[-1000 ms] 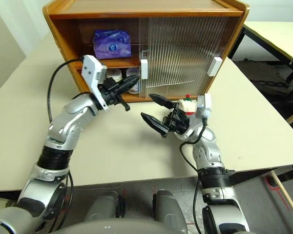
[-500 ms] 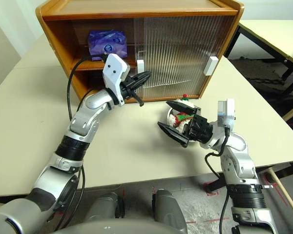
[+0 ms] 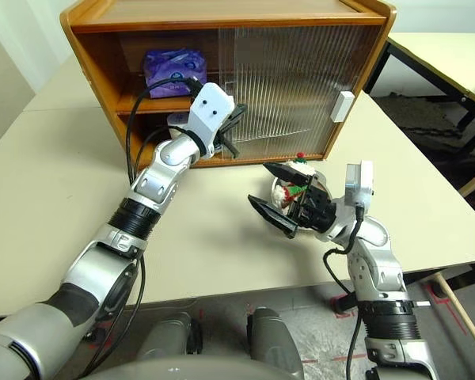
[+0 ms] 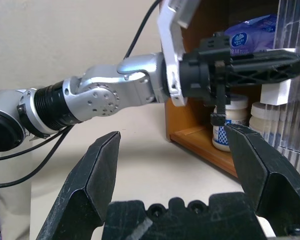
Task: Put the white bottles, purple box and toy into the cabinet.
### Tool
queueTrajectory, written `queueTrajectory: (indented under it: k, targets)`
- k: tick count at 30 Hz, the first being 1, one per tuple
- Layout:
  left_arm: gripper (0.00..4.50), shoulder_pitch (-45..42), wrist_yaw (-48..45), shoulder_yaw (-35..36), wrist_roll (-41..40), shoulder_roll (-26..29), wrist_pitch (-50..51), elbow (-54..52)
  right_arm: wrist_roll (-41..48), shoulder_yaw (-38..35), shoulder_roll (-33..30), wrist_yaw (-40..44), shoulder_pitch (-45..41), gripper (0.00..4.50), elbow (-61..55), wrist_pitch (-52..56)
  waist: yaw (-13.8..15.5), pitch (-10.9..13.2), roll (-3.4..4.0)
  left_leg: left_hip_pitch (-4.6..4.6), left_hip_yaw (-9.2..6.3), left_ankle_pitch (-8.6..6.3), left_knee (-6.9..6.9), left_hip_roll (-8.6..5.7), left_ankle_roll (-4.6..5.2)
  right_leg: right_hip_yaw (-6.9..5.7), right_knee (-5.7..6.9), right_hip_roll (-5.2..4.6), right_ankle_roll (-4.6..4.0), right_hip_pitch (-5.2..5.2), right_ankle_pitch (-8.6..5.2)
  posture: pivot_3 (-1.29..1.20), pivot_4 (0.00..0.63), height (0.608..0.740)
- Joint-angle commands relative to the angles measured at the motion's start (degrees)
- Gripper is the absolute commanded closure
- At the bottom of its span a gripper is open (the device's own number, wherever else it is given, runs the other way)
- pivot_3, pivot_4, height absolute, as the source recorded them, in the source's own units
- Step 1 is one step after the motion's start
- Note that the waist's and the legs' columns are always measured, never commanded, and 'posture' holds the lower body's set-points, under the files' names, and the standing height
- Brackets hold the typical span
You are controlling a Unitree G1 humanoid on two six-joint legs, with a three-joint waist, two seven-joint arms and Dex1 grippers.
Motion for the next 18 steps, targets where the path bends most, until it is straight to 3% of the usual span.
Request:
queueTrajectory:
  k: [1,18]
  targets:
    - [4.48,-1.4,1.9,0.5,1.8,0.4,0.4,2.4,-0.1,0.8,-0.3,-0.6,-0.8,0.00,-1.8,0.6,-0.1,0.0,0.00,0.00,0.00,0.00,0.00,0.00,0.00,0.01,0.00,0.00,0.00,0.00,0.00,-0.02,0.000,0.740]
    - [4.48,5.9,4.3,2.9,4.5,6.5,9.0,-11.9,-0.3,2.3,-1.1,-2.3,-2.8,0.00,-3.3,2.9,-1.3,0.0,0.01,0.11,0.01,-0.01,0.00,0.04,-0.02,0.06,0.15,0.02,-0.03,0.00,0.10,0.01,0.000,0.740]
